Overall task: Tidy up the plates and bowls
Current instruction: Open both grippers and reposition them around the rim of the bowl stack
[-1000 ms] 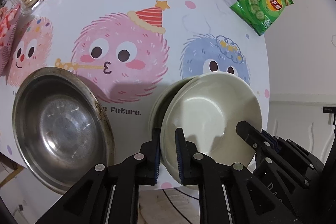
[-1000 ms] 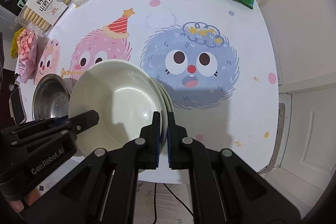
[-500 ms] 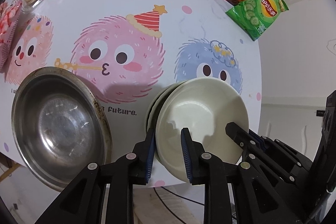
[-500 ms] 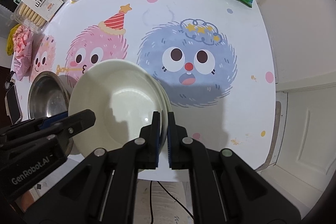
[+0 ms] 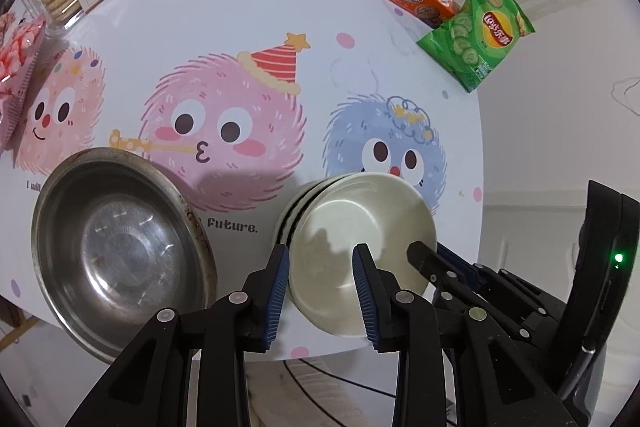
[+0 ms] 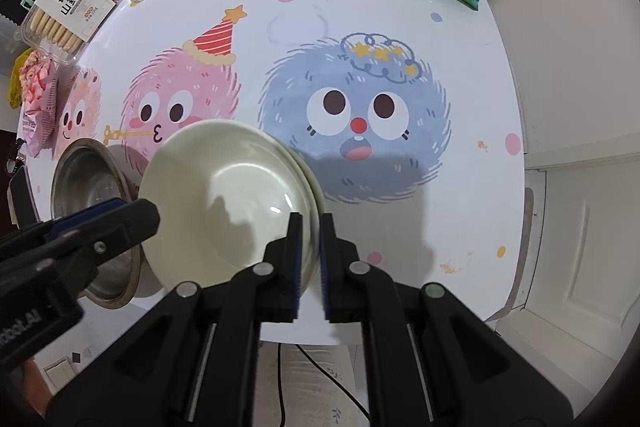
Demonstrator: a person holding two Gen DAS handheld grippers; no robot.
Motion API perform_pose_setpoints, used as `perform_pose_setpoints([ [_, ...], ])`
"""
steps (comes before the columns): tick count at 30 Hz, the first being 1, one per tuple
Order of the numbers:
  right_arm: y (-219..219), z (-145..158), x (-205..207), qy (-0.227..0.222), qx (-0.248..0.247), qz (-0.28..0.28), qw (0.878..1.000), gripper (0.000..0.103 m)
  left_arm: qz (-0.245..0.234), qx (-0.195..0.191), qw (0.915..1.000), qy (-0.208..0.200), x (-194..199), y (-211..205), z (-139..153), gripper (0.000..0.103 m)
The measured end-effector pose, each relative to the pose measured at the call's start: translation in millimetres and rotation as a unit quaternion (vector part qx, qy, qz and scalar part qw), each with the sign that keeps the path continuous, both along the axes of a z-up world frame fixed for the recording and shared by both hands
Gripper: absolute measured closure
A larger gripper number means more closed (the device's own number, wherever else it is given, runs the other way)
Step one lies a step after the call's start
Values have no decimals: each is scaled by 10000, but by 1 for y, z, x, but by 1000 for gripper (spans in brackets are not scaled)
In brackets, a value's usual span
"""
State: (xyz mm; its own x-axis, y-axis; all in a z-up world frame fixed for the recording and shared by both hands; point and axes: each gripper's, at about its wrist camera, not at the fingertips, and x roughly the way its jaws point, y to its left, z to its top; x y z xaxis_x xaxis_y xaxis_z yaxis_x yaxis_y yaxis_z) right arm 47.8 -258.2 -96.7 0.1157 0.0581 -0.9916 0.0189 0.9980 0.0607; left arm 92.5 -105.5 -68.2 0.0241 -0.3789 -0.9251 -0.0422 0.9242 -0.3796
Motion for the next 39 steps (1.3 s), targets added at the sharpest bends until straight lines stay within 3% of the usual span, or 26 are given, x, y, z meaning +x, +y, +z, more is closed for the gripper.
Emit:
perform_pose_setpoints([
  [3,-2,1,0,19,113,-64,9999,82,26,-6,10000,-59,-1,4,4,69],
  [4,-2,3,-1,6,119,-57,9999,74,28,-22,10000,-60,-2,4,4,67],
  [7,-5,11,-4,-108,175,-72,9998,54,24,-90,9999,-115,-6,9,8,48],
  [11,-15,20,-10,-155,381,-171,9990,49,93,-244,9996,-84,-11,13,7,27],
  [14,-24,24,-15,-132,515,-242,9983,40,104,-219,9997,-51,-15,13,4,21],
  [24,-54,7,-24,62,1032,-702,9922,39,367,-475,9974,392,-24,7,-26,20],
  [29,-57,-6,-23,178,1214,-807,9892,39,748,-694,9932,565,-24,13,-39,20],
  [39,-52,-32,-12,336,1375,-856,9862,39,1276,-521,9894,468,-23,13,-53,20],
])
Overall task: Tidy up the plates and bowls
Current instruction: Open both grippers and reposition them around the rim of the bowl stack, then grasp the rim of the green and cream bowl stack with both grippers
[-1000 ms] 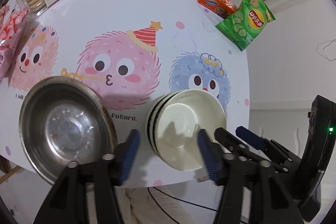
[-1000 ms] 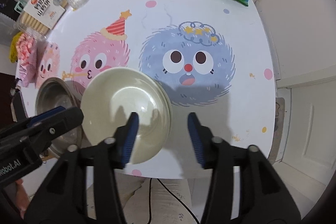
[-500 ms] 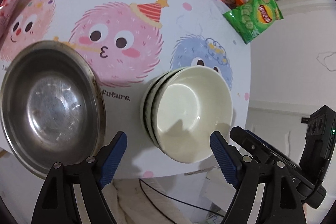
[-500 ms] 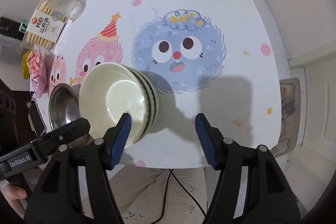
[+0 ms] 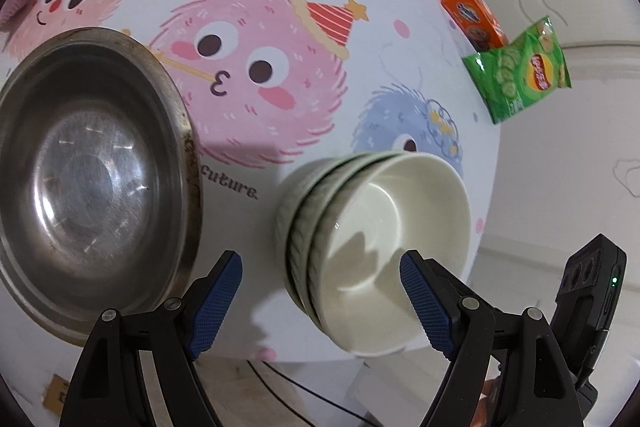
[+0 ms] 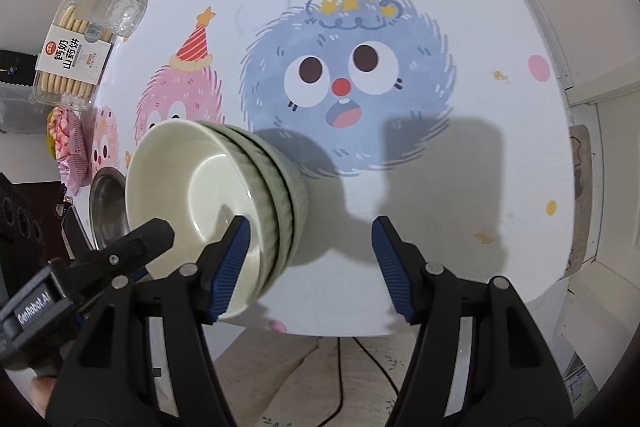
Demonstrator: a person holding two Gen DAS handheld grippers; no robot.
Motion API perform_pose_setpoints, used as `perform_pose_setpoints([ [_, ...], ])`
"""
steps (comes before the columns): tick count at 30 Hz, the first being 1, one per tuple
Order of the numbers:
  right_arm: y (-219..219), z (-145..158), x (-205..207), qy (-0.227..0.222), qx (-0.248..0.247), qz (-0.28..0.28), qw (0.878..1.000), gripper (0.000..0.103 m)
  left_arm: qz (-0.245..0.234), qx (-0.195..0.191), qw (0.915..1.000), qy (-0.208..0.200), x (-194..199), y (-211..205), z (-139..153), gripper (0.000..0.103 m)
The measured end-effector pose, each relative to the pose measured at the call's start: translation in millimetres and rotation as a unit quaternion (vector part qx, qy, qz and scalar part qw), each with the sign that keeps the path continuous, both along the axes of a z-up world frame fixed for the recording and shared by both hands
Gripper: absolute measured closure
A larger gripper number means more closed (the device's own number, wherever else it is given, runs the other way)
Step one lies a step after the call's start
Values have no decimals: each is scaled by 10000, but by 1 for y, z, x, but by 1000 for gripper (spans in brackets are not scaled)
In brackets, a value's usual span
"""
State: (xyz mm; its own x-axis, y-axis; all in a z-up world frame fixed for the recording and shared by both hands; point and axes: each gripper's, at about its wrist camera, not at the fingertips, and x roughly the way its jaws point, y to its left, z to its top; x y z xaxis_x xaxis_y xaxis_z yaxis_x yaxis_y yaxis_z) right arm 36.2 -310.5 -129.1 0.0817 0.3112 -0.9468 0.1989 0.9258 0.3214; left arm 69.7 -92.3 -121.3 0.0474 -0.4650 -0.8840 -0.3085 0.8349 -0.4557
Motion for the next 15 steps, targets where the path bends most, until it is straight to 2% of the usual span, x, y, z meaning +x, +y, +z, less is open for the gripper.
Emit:
perform_pose_setpoints([
  [5,3,-12,6,58,-72,112,9999,39,-4,-61,10000,58,1,-4,-9,24],
  [8,2,-18,8,130,-8,95,9999,39,-52,4,9999,103,-1,-6,-13,45],
  [9,2,-19,8,131,-12,114,9998,39,-55,11,9999,115,-1,-7,-14,47],
  [11,3,-21,9,144,24,183,9997,47,-32,8,9999,163,-2,-6,-17,56],
  [15,2,-27,11,253,252,177,9992,58,-39,29,9998,178,-2,-6,-20,58],
])
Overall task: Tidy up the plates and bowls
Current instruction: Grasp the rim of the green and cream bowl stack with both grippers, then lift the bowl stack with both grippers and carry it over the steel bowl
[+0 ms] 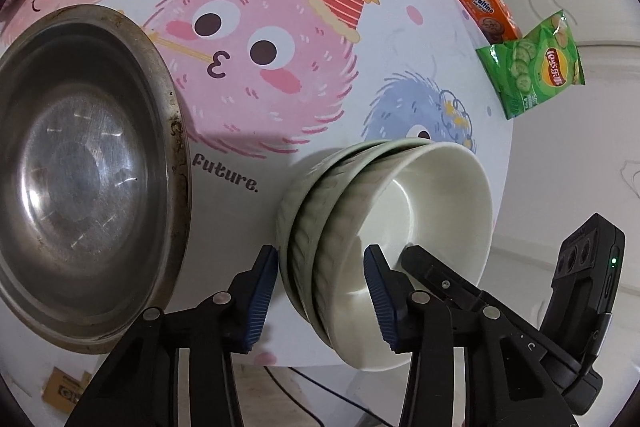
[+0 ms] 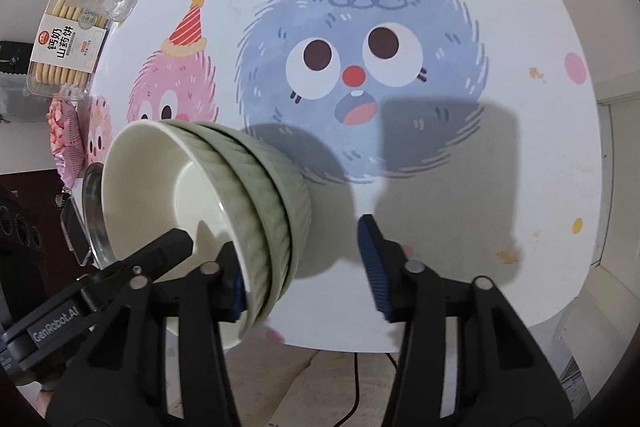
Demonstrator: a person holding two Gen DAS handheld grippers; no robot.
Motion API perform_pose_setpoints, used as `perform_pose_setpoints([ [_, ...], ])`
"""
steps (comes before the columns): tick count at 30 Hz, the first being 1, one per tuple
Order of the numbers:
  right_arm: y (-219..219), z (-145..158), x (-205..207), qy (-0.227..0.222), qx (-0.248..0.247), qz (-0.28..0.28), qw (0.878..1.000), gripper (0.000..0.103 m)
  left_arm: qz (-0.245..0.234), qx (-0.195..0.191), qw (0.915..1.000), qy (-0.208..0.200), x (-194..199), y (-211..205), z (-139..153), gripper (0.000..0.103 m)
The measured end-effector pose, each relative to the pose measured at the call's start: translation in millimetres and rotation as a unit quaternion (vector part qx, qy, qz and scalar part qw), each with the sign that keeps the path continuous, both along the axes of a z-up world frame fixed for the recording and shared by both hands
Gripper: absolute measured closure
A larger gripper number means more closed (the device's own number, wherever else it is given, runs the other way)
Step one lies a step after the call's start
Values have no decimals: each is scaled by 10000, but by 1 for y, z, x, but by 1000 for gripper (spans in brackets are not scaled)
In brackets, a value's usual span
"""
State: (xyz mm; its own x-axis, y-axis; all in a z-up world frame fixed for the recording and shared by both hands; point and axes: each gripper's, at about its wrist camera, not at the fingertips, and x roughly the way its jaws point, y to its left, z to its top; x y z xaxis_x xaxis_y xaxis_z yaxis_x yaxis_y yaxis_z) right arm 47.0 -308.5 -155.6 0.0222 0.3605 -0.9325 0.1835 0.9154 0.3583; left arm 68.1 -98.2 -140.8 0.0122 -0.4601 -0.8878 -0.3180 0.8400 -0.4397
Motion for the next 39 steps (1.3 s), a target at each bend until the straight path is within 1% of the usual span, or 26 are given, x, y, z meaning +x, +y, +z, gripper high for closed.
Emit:
perform_pose_setpoints([
  [2,1,0,1,10,53,16,10000,62,-22,25,10000,2,0,0,-1,61],
  [5,6,0,3,15,-25,139,9999,65,-28,66,10000,21,1,1,-2,63],
  [7,8,-1,5,36,-19,167,9999,65,-26,80,10000,28,1,2,-3,66],
  [9,8,-1,7,65,-17,163,9998,65,27,103,9999,64,0,4,-4,71],
  [12,9,-1,8,74,-45,229,9997,66,131,6,9999,109,1,9,-6,73],
  [17,14,1,10,52,-23,377,9993,79,161,-21,9998,123,0,11,-6,76],
  [19,16,2,10,58,-18,403,9992,80,174,-35,9997,139,0,12,-7,77],
  [23,13,1,10,59,51,309,9995,80,158,-28,9998,131,-1,12,-6,77],
  [33,16,2,12,115,-10,293,9995,80,166,-28,9998,144,-1,12,-6,77],
  [39,17,2,14,178,-21,290,9994,77,158,-33,9998,153,0,12,-7,77],
])
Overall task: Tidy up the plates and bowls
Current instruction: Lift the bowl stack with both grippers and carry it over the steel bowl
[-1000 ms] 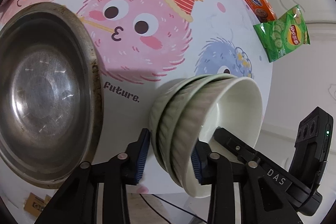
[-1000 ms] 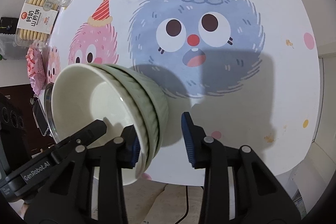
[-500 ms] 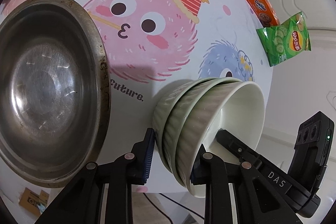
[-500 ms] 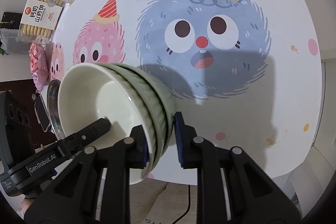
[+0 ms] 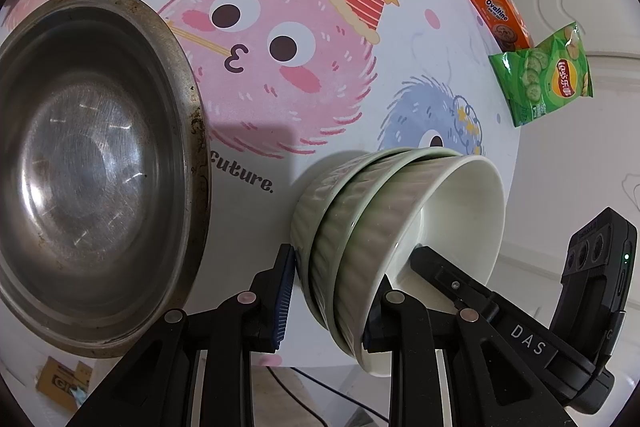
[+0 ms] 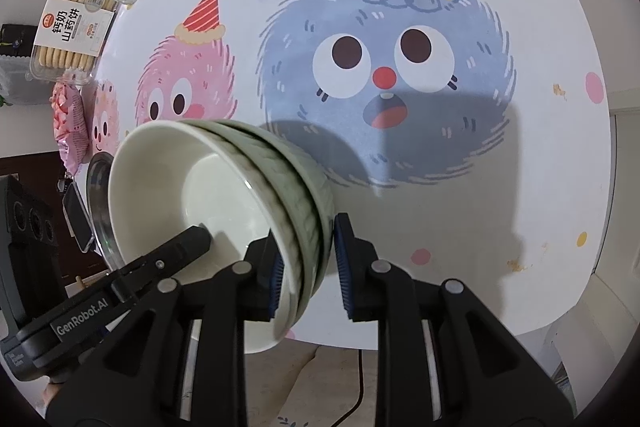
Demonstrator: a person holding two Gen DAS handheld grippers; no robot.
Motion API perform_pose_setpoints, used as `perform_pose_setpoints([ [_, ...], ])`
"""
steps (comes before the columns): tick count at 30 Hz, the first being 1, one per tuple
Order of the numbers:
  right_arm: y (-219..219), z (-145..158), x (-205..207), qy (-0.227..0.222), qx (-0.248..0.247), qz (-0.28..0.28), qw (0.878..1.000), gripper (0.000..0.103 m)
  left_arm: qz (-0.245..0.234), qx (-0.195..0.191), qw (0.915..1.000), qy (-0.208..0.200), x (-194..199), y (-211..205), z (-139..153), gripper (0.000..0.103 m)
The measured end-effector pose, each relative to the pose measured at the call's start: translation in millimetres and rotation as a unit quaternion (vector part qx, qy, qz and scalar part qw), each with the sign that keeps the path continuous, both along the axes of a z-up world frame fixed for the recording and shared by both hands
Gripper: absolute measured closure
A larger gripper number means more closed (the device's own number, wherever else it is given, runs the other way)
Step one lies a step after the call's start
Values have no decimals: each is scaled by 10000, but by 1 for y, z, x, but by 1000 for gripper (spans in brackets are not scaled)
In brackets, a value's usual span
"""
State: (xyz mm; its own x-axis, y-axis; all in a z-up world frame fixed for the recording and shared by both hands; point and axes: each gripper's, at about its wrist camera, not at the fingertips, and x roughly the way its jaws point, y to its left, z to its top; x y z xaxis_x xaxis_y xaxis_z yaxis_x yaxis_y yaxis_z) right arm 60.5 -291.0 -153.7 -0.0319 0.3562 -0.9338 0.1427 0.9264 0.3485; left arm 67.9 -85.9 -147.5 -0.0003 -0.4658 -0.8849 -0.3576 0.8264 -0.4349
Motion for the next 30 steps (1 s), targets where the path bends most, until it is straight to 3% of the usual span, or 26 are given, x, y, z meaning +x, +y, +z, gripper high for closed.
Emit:
perform_pose_setpoints([
  [18,-2,5,-3,-111,-97,0,9999,81,-298,59,9995,-27,7,-12,2,78],
  [30,-8,33,-2,-302,-140,-145,9993,81,-522,46,9984,-207,22,-12,31,78],
])
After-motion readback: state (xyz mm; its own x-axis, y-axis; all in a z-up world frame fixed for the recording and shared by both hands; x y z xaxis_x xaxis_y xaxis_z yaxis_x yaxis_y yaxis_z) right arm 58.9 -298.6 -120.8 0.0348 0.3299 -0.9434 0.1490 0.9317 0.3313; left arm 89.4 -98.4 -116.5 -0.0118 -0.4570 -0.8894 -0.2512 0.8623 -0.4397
